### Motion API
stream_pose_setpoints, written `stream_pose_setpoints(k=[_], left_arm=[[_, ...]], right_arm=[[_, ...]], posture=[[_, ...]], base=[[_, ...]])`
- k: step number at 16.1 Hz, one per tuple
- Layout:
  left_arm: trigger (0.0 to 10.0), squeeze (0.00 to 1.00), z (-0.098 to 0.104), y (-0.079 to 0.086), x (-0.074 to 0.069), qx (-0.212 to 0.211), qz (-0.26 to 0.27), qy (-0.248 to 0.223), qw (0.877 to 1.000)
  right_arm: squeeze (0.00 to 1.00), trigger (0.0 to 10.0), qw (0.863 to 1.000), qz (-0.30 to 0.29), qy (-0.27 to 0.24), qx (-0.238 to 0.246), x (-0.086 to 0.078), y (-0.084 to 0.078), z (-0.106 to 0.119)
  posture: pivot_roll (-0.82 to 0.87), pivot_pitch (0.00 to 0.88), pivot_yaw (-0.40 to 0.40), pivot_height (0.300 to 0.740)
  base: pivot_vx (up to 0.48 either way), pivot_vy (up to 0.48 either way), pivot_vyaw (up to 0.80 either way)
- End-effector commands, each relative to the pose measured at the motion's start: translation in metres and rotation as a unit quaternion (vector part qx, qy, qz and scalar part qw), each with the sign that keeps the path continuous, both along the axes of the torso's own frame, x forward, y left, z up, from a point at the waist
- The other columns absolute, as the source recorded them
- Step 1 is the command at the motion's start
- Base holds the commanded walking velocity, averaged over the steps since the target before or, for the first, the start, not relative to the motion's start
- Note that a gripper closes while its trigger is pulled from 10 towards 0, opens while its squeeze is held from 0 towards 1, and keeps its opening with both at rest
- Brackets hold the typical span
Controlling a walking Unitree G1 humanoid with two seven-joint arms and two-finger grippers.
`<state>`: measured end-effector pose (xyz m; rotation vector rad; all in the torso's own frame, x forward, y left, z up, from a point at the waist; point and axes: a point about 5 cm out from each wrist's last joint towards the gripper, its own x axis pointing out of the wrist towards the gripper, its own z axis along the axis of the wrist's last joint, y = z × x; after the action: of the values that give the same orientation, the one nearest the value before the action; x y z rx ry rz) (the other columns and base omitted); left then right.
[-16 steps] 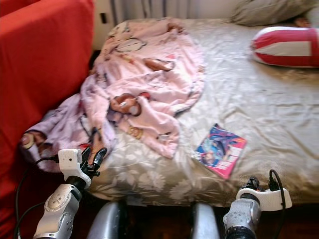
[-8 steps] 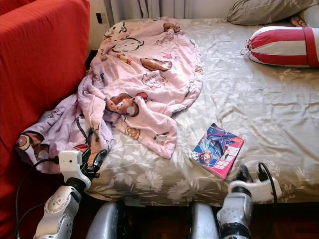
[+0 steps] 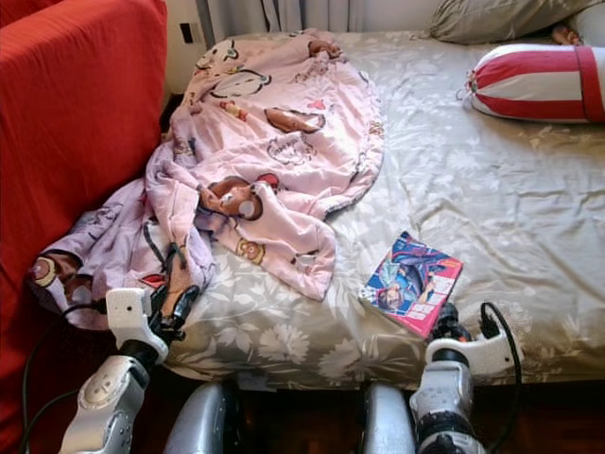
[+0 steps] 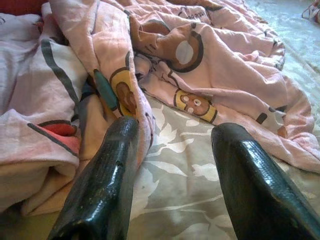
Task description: Clean up the room
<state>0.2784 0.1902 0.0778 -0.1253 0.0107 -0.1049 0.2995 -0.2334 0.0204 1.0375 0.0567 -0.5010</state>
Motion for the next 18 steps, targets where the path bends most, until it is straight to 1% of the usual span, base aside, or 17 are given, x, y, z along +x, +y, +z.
stream_pose_setpoints(k=[1,3,6,7,8,9,10,12,14,18], left_arm=[[10.0,0.0,-0.001,0.005,-0.004,0.01,0.003,0.009,1.0],[10.0,0.0,0.003,0.006,-0.003,0.012,0.002,0.006,1.0],[10.0,0.0,0.014,0.003,0.003,0.014,-0.007,-0.008,1.0],[10.0,0.0,0.018,0.001,0.005,0.014,-0.011,-0.01,1.0],[10.0,0.0,0.019,0.001,0.005,0.014,-0.013,-0.01,1.0],[10.0,0.0,0.019,0.002,0.0,0.015,-0.016,-0.006,1.0],[10.0,0.0,0.017,0.004,-0.004,0.018,-0.016,-0.001,1.0],[10.0,0.0,0.016,0.008,-0.009,0.021,-0.014,0.005,1.0],[10.0,0.0,0.015,0.011,-0.015,0.026,-0.011,0.013,1.0],[10.0,0.0,0.017,0.014,-0.019,0.03,-0.012,0.019,0.999]], right_arm=[[0.0,10.0,1.0,0.011,-0.014,0.013,0.003,0.003,0.001],[0.0,10.0,0.999,0.026,-0.026,0.009,0.008,0.006,0.006],[0.0,10.0,0.999,0.034,-0.041,-0.001,0.011,0.01,0.009],[0.0,10.0,0.999,0.025,-0.045,0.005,0.007,0.007,0.006],[0.0,10.0,0.999,0.017,-0.04,0.007,0.003,0.005,0.003],[0.0,10.0,0.999,-0.006,-0.03,0.013,-0.005,-0.001,-0.004],[0.0,10.0,0.999,-0.022,-0.028,0.018,-0.009,-0.006,-0.006],[0.0,10.0,0.999,-0.032,-0.022,0.021,-0.014,-0.01,-0.01],[0.0,10.0,0.999,-0.03,-0.021,0.022,-0.015,-0.008,-0.011],[0.0,10.0,0.999,-0.03,-0.021,0.028,-0.012,-0.006,-0.01]], posture=[[0.14,0.202,0.062,0.587],[0.15,0.22,0.069,0.587],[0.16,0.241,0.079,0.587],[0.17,0.252,0.087,0.587],[0.18,0.259,0.093,0.587],[0.18,0.272,0.1,0.587],[0.18,0.28,0.104,0.587],[0.19,0.284,0.106,0.587],[0.2,0.294,0.114,0.587],[0.21,0.299,0.125,0.587]], base=[[0.0,0.0,0.0],[0.0,0.0,0.0],[0.0,0.0,0.0],[0.0,0.0,0.0],[0.0,0.0,0.0],[0.0,0.0,0.0],[0.0,0.0,0.0],[0.0,0.0,0.0],[0.0,0.0,0.0],[0.0,0.0,0.0]])
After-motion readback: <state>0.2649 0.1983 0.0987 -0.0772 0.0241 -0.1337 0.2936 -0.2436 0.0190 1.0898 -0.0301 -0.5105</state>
